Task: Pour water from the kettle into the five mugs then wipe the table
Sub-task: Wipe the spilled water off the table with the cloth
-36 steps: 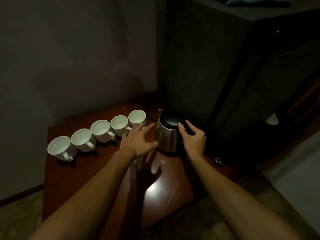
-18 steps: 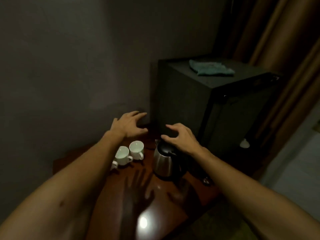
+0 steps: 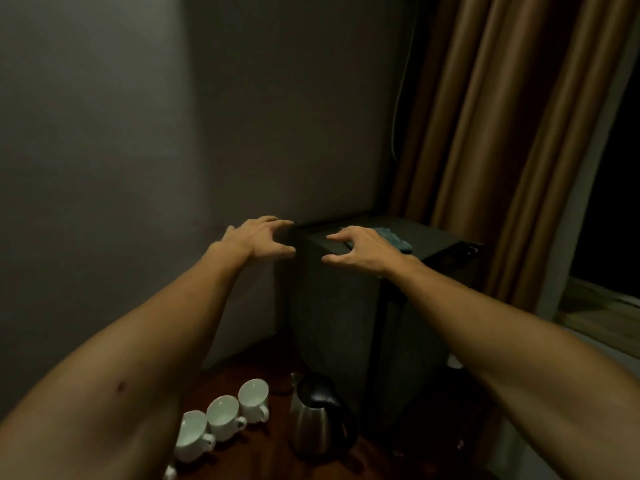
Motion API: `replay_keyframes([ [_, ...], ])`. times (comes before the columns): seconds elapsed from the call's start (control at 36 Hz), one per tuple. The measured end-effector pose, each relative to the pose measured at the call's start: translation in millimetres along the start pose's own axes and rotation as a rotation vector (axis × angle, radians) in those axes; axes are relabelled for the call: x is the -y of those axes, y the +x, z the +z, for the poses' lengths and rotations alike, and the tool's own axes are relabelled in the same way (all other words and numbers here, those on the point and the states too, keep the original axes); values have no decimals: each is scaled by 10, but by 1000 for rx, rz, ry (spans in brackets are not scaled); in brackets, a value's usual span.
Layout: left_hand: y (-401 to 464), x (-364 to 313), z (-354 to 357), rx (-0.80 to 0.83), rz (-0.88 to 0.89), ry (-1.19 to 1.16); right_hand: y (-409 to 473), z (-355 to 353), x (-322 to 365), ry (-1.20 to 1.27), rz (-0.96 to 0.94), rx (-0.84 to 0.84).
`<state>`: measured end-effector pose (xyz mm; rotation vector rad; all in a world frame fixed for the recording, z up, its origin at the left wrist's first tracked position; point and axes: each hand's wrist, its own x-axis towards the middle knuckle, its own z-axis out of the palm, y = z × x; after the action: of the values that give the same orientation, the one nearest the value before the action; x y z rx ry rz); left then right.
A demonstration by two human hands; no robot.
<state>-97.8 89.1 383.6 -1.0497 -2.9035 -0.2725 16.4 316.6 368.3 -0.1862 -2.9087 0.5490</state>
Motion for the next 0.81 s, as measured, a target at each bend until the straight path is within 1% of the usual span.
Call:
replay_keyframes([
  [0.11, 262, -401, 73, 18, 52, -38, 6, -268, -397, -30, 105, -44],
  [0.19, 516, -700, 205, 30, 84, -45, 36, -426, -795, -24, 150, -71],
  [0.33, 1044, -1135, 513, 52, 105, -48, 261, -474, -1446, -24, 164, -20],
  [0.44, 1545, -1390, 708, 74, 73, -16, 645, -426, -1860, -18, 110, 31],
  [0.56, 1880, -1596, 787, 103, 27, -1, 942, -410, -2106, -15, 36, 104],
  [0.72, 1974, -1685, 884, 148, 10, 91, 1072, -341, -2229, -11, -83, 125],
  [0.81, 1946, -1687, 909, 109, 17, 119, 1026, -311, -2236, -35, -126, 92],
])
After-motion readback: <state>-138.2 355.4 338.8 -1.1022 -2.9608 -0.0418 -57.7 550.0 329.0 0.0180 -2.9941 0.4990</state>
